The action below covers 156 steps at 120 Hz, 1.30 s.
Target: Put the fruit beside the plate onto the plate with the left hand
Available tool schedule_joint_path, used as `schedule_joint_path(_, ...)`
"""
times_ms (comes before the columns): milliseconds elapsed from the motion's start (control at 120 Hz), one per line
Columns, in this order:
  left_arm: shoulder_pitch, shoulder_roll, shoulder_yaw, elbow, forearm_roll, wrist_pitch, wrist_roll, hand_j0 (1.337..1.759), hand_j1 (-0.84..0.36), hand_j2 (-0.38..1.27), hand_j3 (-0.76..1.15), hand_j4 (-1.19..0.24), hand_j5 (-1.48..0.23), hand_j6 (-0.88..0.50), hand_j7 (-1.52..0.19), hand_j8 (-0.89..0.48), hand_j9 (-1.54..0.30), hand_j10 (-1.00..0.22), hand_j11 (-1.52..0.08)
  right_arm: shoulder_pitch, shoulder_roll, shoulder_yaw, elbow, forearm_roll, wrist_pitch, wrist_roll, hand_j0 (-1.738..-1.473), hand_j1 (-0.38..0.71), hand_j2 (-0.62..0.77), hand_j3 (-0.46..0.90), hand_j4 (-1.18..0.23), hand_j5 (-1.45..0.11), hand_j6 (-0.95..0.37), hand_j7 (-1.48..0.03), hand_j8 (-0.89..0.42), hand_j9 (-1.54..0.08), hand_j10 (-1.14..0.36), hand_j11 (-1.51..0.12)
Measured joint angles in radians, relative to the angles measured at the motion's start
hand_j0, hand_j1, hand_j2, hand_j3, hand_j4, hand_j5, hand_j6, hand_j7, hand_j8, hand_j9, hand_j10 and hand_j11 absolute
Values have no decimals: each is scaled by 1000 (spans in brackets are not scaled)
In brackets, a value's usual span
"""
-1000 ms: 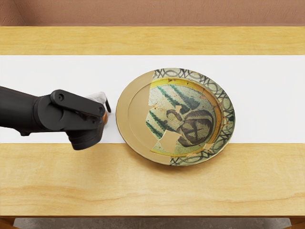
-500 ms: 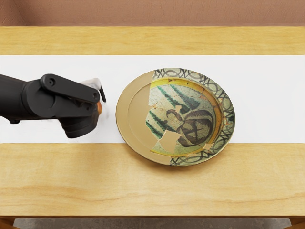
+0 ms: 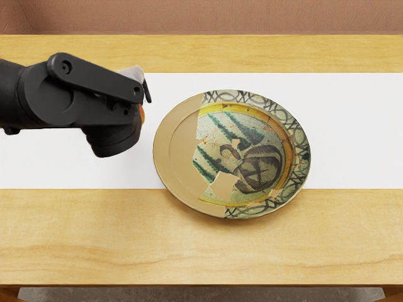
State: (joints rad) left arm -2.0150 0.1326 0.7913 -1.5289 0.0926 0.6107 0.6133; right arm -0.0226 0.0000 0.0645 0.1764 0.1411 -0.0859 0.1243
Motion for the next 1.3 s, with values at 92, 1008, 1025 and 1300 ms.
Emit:
schedule_joint_path(92, -77, -94, -6, -1, -60, -2, -1, 1655, -291, 632, 0, -678, -1007, -584, -979, -473, -966, -652, -943, 0, 0, 0, 0, 0, 0, 0, -1658, -307, -7, 0, -35, -45, -35, -45, -35, -45, -35, -45)
schedule_joint_path(1008, -43, -133, -139, 89, -181, 0, -2, 1658, 5, 102, 0, -295, -388, -285, -386, -278, -385, -287, -385, 2, 0, 0, 0, 0, 0, 0, -1658, -308, -7, 0, -35, -45, -35, -45, -35, -45, -35, -45)
schedule_joint_path(1025, -42, -133, -144, 92, -181, 0, -2, 1658, 8, 98, 0, -291, -382, -283, -381, -276, -380, -284, -380, 2, 0, 0, 0, 0, 0, 0, -1658, -308, -7, 0, -35, -45, -35, -45, -35, -45, -35, -45)
schedule_joint_path(1300, 34, -106, -207, 143, -173, 0, -2, 1658, 40, 63, 0, -260, -339, -259, -338, -257, -338, -259, -338, 5, 0, 1, 0, 0, 0, 0, -1658, -308, -7, 0, -35, -45, -35, -45, -35, -45, -35, -45)
